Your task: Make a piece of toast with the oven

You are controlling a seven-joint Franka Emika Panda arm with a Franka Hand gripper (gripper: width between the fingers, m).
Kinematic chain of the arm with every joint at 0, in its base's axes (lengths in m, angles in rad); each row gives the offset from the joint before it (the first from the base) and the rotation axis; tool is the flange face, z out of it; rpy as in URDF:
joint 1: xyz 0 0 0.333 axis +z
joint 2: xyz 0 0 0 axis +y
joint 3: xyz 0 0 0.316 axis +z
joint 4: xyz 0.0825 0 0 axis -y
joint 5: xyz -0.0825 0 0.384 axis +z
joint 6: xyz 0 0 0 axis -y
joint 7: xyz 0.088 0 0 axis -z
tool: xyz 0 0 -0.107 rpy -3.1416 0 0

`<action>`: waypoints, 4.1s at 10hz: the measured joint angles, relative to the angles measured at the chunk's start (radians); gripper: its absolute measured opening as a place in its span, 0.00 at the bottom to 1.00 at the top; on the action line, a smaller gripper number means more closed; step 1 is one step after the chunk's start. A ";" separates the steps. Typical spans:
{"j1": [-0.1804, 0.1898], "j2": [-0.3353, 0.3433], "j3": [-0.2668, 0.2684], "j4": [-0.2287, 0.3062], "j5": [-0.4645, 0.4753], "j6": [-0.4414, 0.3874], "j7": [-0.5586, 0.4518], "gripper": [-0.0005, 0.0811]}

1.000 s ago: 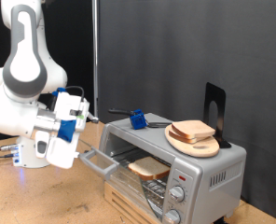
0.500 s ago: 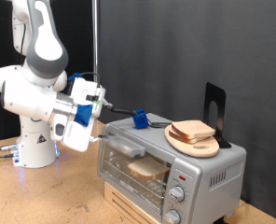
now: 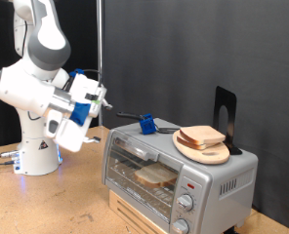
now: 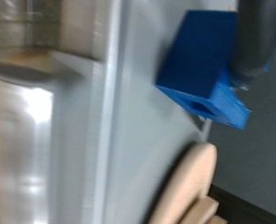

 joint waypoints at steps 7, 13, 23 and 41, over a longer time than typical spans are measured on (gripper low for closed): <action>-0.082 0.063 -0.121 0.134 -0.298 -0.315 0.098 0.98; -0.073 0.247 -0.079 0.299 -0.043 -0.017 0.165 0.98; -0.067 0.523 -0.053 0.597 -0.062 -0.216 0.177 0.98; -0.008 0.910 0.028 0.963 0.051 -0.203 0.170 0.98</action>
